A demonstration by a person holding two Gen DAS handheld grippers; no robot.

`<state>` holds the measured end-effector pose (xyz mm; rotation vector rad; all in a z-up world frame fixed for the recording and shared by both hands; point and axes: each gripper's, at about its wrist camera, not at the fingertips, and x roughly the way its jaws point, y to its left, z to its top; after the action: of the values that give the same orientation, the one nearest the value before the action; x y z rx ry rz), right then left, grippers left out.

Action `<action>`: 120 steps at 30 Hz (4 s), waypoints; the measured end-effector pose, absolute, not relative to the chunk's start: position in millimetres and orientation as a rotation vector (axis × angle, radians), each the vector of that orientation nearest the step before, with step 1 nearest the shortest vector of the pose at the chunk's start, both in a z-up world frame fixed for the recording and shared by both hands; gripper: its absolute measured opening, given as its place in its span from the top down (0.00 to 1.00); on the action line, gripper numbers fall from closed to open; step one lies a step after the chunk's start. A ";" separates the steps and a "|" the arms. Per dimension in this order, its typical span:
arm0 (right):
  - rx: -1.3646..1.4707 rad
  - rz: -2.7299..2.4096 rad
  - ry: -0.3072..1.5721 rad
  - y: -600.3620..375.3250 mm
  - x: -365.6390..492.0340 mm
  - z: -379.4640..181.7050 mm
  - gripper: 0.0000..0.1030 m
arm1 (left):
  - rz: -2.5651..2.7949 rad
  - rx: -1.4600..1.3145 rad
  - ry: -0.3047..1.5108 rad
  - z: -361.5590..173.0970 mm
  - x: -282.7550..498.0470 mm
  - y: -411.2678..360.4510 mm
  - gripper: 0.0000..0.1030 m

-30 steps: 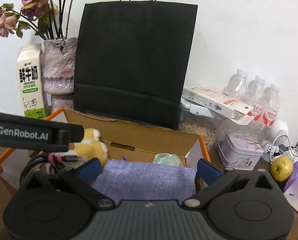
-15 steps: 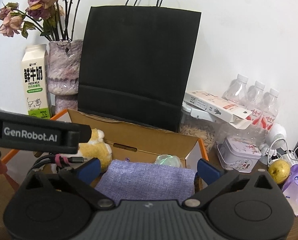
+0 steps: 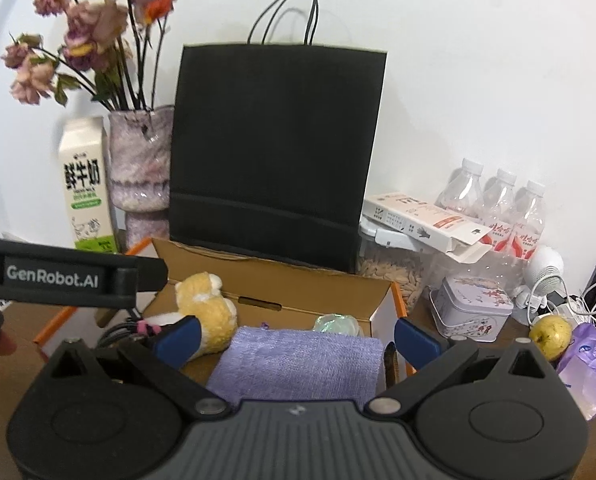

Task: Organize objects
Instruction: 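Open both grippers releasing cable and pouch, then withdraw from the box, then move both grippers to the table and grasp the lilac headband with the right gripper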

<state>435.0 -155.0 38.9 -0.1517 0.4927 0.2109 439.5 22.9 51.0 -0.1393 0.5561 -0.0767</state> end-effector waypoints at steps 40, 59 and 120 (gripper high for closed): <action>-0.100 0.193 0.445 -216.5 193.5 37.1 0.00 | -0.005 -0.079 0.560 61.8 220.8 -11.5 0.00; -0.101 0.185 0.453 -242.6 139.2 15.2 0.00 | -0.012 -0.094 0.565 40.3 162.8 -23.0 0.00; -0.046 0.214 0.587 -311.5 194.1 -68.2 0.43 | 0.028 -0.118 0.665 -34.6 165.4 -19.3 0.00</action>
<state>194.1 -311.5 -68.2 -0.0458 0.5870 0.2135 165.4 -19.3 -34.5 -0.1181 0.6650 0.0280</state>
